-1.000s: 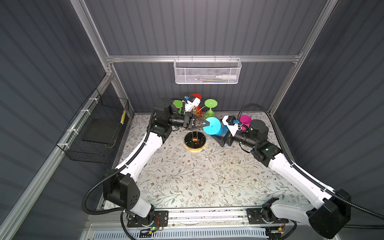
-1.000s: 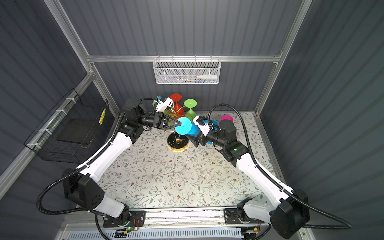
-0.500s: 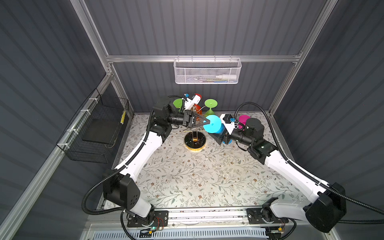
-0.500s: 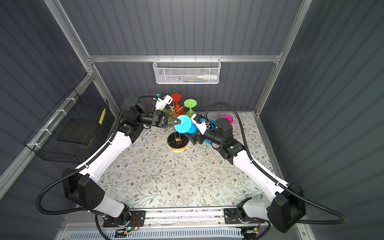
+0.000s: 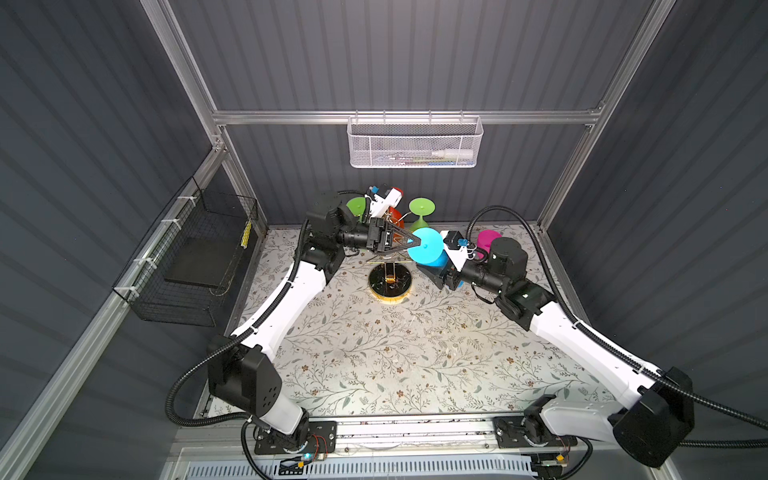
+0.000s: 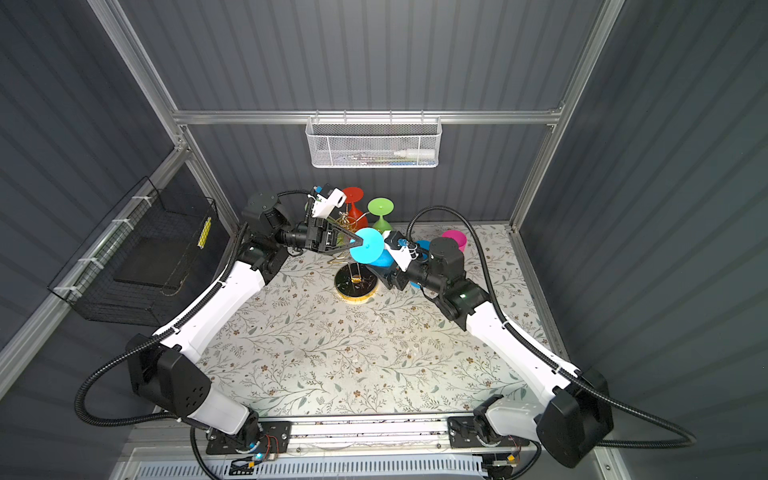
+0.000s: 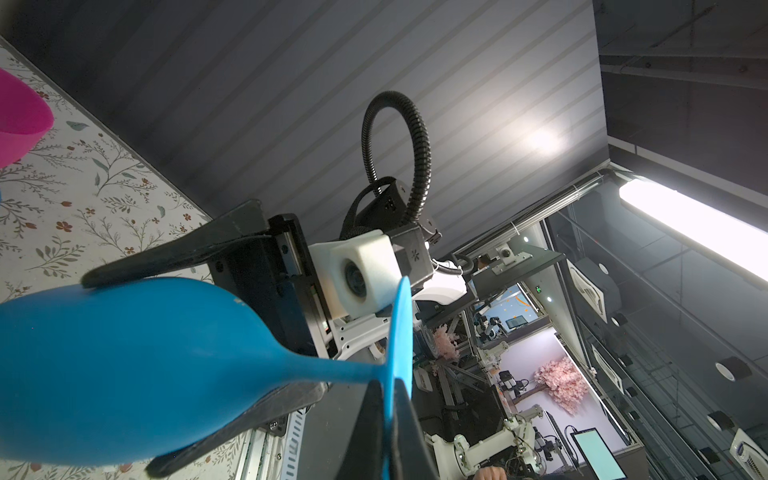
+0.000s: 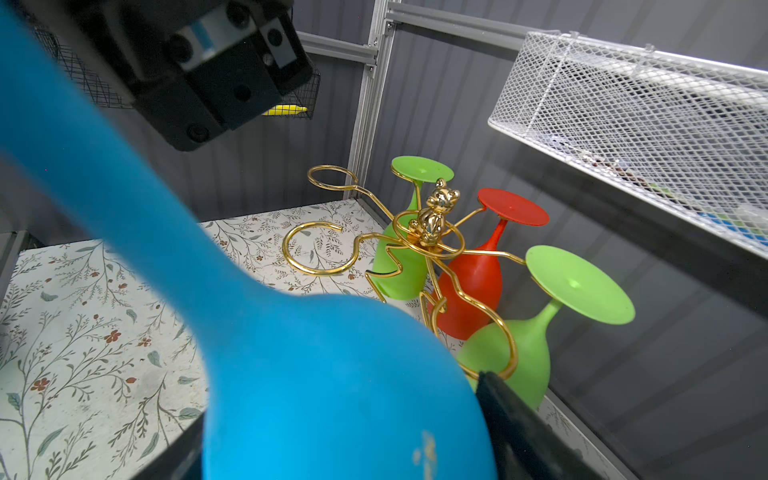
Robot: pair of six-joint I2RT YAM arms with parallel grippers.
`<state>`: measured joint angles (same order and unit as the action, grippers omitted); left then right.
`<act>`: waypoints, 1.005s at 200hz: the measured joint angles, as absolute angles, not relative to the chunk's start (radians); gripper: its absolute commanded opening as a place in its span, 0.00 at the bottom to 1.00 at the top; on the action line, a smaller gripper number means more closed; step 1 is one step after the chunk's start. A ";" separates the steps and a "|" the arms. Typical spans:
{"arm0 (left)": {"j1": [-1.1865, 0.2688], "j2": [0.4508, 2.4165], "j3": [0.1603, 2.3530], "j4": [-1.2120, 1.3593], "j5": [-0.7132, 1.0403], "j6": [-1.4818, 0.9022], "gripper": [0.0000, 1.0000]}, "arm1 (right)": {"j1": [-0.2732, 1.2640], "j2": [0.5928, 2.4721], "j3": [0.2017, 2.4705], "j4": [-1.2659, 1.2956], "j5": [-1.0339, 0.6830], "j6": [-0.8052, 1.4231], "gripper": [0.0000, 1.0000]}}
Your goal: Take the wine glass off the wine glass rack
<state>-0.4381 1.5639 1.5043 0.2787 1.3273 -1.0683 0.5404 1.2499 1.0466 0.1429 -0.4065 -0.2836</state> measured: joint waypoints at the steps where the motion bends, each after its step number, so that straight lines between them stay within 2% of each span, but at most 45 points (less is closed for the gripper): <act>1: -0.438 1.564 1.504 0.279 1.328 -1.067 0.23 | 0.541 1.250 1.047 0.142 -0.406 -0.284 0.73; 10: -0.438 1.564 1.505 0.284 1.328 -1.061 0.36 | 0.540 1.244 1.047 0.140 -0.398 -0.275 0.73; 24: -0.438 1.564 1.508 0.286 1.328 -1.056 0.45 | 0.540 1.230 1.047 0.127 -0.387 -0.265 0.72; 74: -0.438 1.568 1.535 0.256 1.320 -0.999 0.59 | 0.540 1.159 1.048 0.036 -0.352 -0.231 0.69; 97: -0.437 1.575 1.578 0.156 1.277 -0.885 0.66 | 0.540 1.142 1.077 -0.056 -0.317 -0.203 0.67; 122: -0.437 1.582 1.659 -0.063 1.129 -0.648 0.68 | 0.540 1.132 1.139 -0.180 -0.287 -0.166 0.66; 141: -0.437 1.570 1.652 -0.125 1.006 -0.511 0.68 | 0.540 1.112 1.190 -0.280 -0.267 -0.137 0.65; 175: -0.437 1.532 1.529 -0.094 0.808 -0.340 0.66 | 0.540 1.090 1.277 -0.425 -0.238 -0.084 0.64; 201: -0.437 1.493 1.395 0.034 0.702 -0.227 0.65 | 0.540 1.097 1.314 -0.519 -0.222 -0.051 0.63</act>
